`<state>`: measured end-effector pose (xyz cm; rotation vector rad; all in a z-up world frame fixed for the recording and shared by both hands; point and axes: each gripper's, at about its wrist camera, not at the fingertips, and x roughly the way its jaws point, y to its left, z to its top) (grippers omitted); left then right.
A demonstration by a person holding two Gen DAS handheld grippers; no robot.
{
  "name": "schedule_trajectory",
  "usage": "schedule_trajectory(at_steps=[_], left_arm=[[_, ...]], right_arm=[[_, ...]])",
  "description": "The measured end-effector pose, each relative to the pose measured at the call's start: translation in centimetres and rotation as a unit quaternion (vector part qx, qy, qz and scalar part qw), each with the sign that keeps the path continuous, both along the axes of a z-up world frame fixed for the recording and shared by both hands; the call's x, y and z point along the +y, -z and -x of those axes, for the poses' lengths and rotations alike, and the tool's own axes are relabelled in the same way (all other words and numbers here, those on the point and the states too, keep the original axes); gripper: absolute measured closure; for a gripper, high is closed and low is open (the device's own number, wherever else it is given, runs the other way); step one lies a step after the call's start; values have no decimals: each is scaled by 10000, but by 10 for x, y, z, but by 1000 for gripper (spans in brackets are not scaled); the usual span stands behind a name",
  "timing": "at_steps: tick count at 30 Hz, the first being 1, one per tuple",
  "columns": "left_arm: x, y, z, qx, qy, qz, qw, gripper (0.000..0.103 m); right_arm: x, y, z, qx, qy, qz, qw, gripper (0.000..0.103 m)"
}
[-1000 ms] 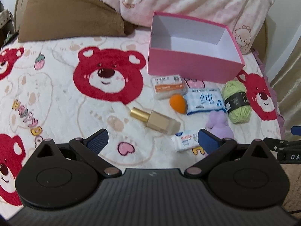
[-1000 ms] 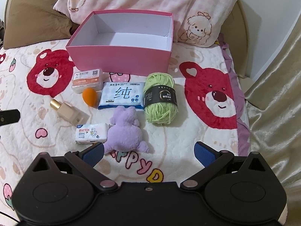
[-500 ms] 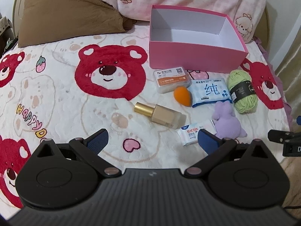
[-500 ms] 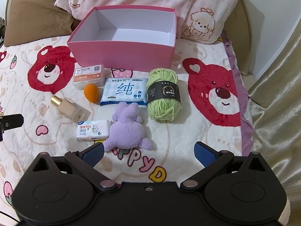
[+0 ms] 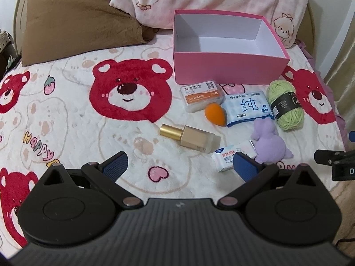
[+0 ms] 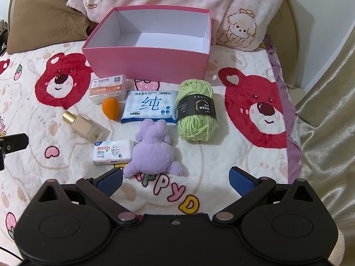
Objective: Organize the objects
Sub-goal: 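Move the right tool to the small white wipe packet and close on it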
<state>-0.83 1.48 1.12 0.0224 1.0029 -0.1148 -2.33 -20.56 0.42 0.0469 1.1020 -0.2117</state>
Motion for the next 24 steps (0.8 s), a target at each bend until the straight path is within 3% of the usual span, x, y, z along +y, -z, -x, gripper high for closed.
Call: schedule_trajectory(at_steps=[4, 6, 9, 11, 15, 24], left_arm=[[-4, -4, -9, 90, 177, 4, 9998, 1], [-8, -8, -12, 36, 365, -102, 9993, 1], [-11, -9, -20, -76, 617, -86, 9980, 0], [-10, -4, -26, -121, 628, -22, 9980, 0], [-11, 23, -40, -117, 700, 81, 9974, 0], [-17, 95, -56, 598, 557, 1164, 9898, 6]], right_arm=[[1, -9, 2, -268, -153, -150, 9994, 0], [2, -18, 6, -669, -415, -415, 9960, 0], [0, -21, 15, -1558, -1066, -829, 9785, 0], [-1, -14, 13, -1809, -1353, -880, 9702, 0], [1, 15, -3, -1721, -1675, -728, 9680, 0], [37, 91, -21, -1047, -2417, -1127, 9581, 5]])
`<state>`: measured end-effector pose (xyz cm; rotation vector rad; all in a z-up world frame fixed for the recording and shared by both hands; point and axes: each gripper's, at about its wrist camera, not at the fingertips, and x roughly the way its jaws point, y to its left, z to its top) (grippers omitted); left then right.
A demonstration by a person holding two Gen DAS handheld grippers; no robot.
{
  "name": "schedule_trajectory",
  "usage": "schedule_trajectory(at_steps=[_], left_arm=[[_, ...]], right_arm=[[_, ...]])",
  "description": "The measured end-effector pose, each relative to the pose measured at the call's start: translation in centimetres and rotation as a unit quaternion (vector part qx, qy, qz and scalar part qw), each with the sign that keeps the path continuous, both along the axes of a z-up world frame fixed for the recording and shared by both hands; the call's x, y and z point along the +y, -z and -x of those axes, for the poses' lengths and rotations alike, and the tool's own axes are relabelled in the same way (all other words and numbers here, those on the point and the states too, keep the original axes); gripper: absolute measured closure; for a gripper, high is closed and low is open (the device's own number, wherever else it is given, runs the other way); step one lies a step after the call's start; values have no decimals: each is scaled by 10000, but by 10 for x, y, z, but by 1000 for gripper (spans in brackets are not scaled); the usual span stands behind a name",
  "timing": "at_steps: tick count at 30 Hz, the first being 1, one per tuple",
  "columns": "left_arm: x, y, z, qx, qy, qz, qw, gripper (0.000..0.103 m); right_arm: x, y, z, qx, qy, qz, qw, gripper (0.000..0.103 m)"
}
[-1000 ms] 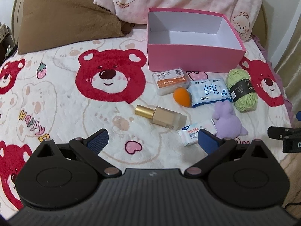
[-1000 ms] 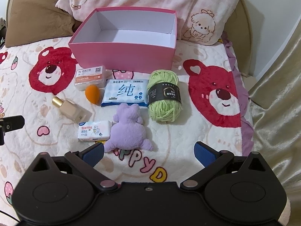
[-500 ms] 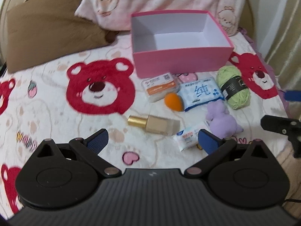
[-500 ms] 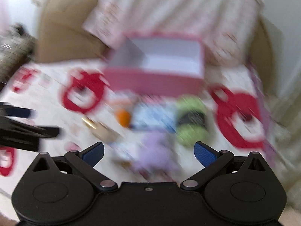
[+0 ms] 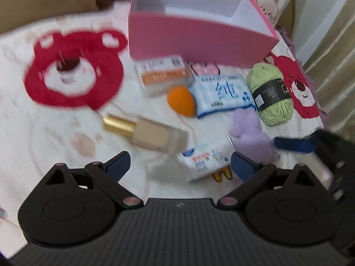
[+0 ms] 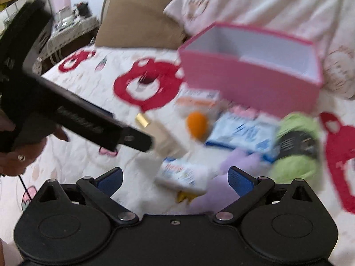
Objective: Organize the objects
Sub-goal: 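Move the right tool to the small white wipe packet and close on it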
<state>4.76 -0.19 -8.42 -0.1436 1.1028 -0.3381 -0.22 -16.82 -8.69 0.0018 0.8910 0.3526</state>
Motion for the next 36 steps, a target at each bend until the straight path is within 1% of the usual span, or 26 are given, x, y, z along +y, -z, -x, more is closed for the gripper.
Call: schedule_trajectory(at_steps=[2, 5, 7, 8, 10, 11, 12, 13, 14, 16, 18, 20, 21, 23, 24, 26, 29, 30, 31, 32, 33, 34, 36], left_arm=[[-3, 14, -1, 146, -54, 133, 9998, 8], [-7, 28, 0, 218, -62, 229, 9995, 17], [-9, 33, 1, 184, -41, 350, 9992, 30], [-10, 34, 2, 155, -44, 392, 9991, 33], [-13, 37, 1, 97, -23, 422, 9991, 44], [-14, 38, 0, 96, -45, 443, 9990, 48], [-16, 41, -1, 96, -49, 489, 9987, 55], [-17, 43, -1, 104, -35, 518, 9986, 56], [-20, 45, -1, 138, -9, 526, 9985, 58], [-24, 51, -1, 229, -11, 482, 9986, 66], [-26, 59, 0, 362, -60, 434, 9984, 67], [-25, 63, 1, 355, -141, 487, 9981, 67], [-24, 64, 1, 351, -182, 532, 9978, 67], [-22, 66, 0, 363, -268, 643, 9969, 67], [-22, 67, -1, 355, -297, 645, 9968, 67], [-23, 66, -1, 304, -319, 624, 9971, 67], [-23, 65, -1, 189, -328, 606, 9974, 66], [-22, 65, -1, 174, -332, 635, 9973, 66], [-21, 64, -1, 168, -324, 654, 9972, 66], [-20, 64, -1, 165, -308, 673, 9971, 67], [-19, 63, 0, 160, -289, 716, 9969, 67], [-18, 61, 1, 144, -277, 758, 9966, 67], [-13, 55, 2, 95, -292, 877, 9957, 67]], right_arm=[[3, 14, -6, 110, -3, -115, 9999, 5], [2, 30, -15, 343, 190, -271, 9989, 8], [-1, 41, -20, 492, 306, -327, 9978, 13], [-2, 47, -22, 539, 351, -308, 9975, 14], [-5, 52, -21, 465, 376, -251, 9979, 19], [-6, 53, -20, 433, 402, -221, 9980, 21], [-6, 52, -19, 424, 440, -170, 9980, 25], [-6, 52, -19, 428, 472, -99, 9979, 27], [-6, 52, -19, 428, 481, -32, 9979, 28], [-4, 55, -18, 439, 461, 119, 9979, 28], [0, 58, -17, 481, 463, 361, 9971, 27], [3, 60, -17, 441, 422, 421, 9972, 26], [4, 61, -19, 456, 411, 439, 9972, 25], [3, 66, -25, 494, 464, 302, 9972, 20], [3, 69, -28, 513, 456, 213, 9974, 15], [7, 74, -29, 424, 372, 231, 9981, 10], [13, 76, -24, 285, 337, 392, 9983, 10], [11, 74, -22, 264, 394, 342, 9983, 14], [9, 73, -22, 234, 475, 320, 9981, 23], [6, 71, -21, 221, 593, 320, 9975, 28], [3, 69, -21, 220, 677, 313, 9970, 36], [0, 68, -21, 206, 718, 283, 9968, 40], [-2, 64, -18, 134, 754, 182, 9969, 40]])
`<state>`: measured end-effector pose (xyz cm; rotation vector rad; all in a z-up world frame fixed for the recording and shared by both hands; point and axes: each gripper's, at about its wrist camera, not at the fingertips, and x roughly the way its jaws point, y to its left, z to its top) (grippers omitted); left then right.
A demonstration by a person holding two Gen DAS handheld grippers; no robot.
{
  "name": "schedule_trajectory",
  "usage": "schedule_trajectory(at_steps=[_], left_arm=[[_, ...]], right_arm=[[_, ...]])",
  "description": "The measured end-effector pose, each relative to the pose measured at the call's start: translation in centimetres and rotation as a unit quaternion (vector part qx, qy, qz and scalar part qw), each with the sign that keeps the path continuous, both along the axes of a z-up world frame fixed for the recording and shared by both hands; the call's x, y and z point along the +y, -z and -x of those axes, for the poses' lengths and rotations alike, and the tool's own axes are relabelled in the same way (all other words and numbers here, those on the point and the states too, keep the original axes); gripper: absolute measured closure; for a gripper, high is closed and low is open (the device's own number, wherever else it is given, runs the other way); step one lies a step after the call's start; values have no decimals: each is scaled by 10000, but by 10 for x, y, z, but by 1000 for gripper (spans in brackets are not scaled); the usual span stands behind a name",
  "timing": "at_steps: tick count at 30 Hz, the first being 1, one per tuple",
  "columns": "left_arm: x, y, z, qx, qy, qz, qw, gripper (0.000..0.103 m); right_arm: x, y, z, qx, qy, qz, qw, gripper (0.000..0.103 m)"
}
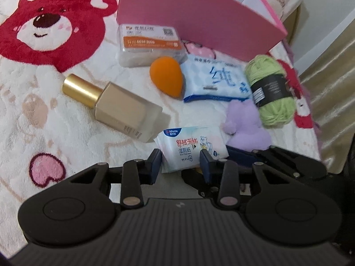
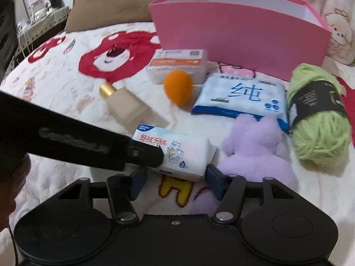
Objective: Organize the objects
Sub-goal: 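Move the right tool to the small white wipe packet and close on it, then carry the white wipe packet into the pink box and open the right tool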
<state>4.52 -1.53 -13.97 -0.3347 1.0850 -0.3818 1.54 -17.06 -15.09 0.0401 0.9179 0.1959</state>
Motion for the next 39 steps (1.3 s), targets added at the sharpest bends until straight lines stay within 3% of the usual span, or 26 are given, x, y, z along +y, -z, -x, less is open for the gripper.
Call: schedule_trajectory(at_steps=[7, 13, 15, 17, 19, 22, 33, 39], left_arm=[[17, 7, -9, 418, -451, -20, 9981, 66], [10, 6, -5, -27, -480, -413, 9980, 67], [9, 8, -5, 32, -392, -236, 9989, 74], [8, 9, -5, 72, -394, -109, 9991, 75], [6, 5, -3, -33, -331, -204, 9992, 75], [8, -4, 0, -50, -264, -107, 9996, 75], [10, -77, -5, -348, 181, 115, 9992, 74], [-5, -144, -20, -808, 409, -355, 9953, 74]], right_arm=[[-5, 7, -6, 202, 15, -380, 9991, 40], [3, 12, -6, 206, 65, -337, 9992, 25], [8, 14, -9, 117, 162, -289, 9994, 22], [12, 12, -8, 40, 255, -264, 9993, 25], [14, 9, -4, -25, 251, -146, 9996, 36], [11, 1, 2, -55, 220, -124, 9997, 40], [2, -69, 11, -583, -34, 51, 9983, 37], [-7, -122, -3, -978, -383, 244, 9942, 37]])
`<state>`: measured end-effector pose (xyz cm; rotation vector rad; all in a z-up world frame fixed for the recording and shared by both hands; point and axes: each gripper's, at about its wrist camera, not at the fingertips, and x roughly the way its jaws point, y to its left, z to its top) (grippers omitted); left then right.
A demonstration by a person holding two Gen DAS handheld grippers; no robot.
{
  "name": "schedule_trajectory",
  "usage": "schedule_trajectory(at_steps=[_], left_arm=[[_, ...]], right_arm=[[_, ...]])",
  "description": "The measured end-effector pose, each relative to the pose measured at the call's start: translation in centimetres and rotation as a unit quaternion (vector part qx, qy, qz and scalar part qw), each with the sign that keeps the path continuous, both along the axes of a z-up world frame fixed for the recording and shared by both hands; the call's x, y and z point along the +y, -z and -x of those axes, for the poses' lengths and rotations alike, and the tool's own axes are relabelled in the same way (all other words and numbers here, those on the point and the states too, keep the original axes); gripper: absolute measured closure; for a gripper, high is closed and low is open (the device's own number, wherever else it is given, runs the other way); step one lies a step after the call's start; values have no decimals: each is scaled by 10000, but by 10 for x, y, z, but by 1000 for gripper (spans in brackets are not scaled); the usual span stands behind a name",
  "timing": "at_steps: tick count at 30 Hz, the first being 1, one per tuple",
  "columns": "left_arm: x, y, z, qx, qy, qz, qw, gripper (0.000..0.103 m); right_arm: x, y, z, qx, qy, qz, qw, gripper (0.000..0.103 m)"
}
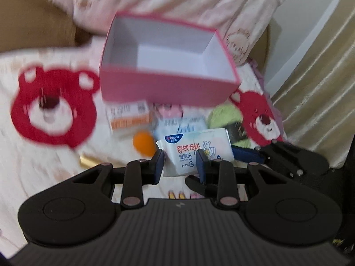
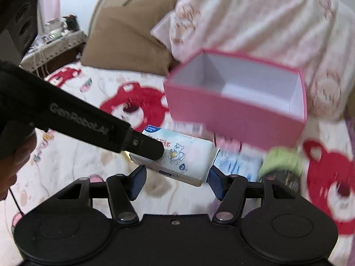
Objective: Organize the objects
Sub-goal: 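Carry the white wipe packet into the pink box and open the right tool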
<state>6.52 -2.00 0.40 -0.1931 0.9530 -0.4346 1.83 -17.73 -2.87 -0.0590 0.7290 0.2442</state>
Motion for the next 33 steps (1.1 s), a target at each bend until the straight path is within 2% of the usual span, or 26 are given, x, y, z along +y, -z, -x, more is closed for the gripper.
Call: schedule_trajectory(at_steps=[7, 11, 14, 16, 18, 22, 27, 33], left_arm=[[-10, -50, -34, -380, 118, -69, 9992, 73], [-8, -57, -60, -401, -14, -38, 9992, 72], [-5, -54, -81, -346, -143, 47, 9993, 72], [-7, -50, -97, -358, -203, -41, 9991, 72], [-13, -44, -117, -307, -186, -154, 9992, 72], [-21, -25, -165, -59, -176, -158, 9997, 72], [-28, 16, -214, 340, -299, 9, 9990, 74], [-34, 55, -251, 554, -421, -34, 9976, 74]], right_arm=[[-21, -48, -32, -315, -54, 80, 9995, 38], [-33, -55, -57, -254, -94, -166, 9995, 43], [-37, -56, -78, -206, -192, -147, 9995, 46], [-42, -55, -94, -140, -178, -124, 9997, 53], [-50, -51, -116, 16, -97, -132, 9999, 54], [-63, -35, -159, 297, 75, -70, 9995, 55], [-78, -6, -210, 815, 373, -88, 9959, 56], [-82, 26, -251, 1305, 674, -111, 9891, 56]])
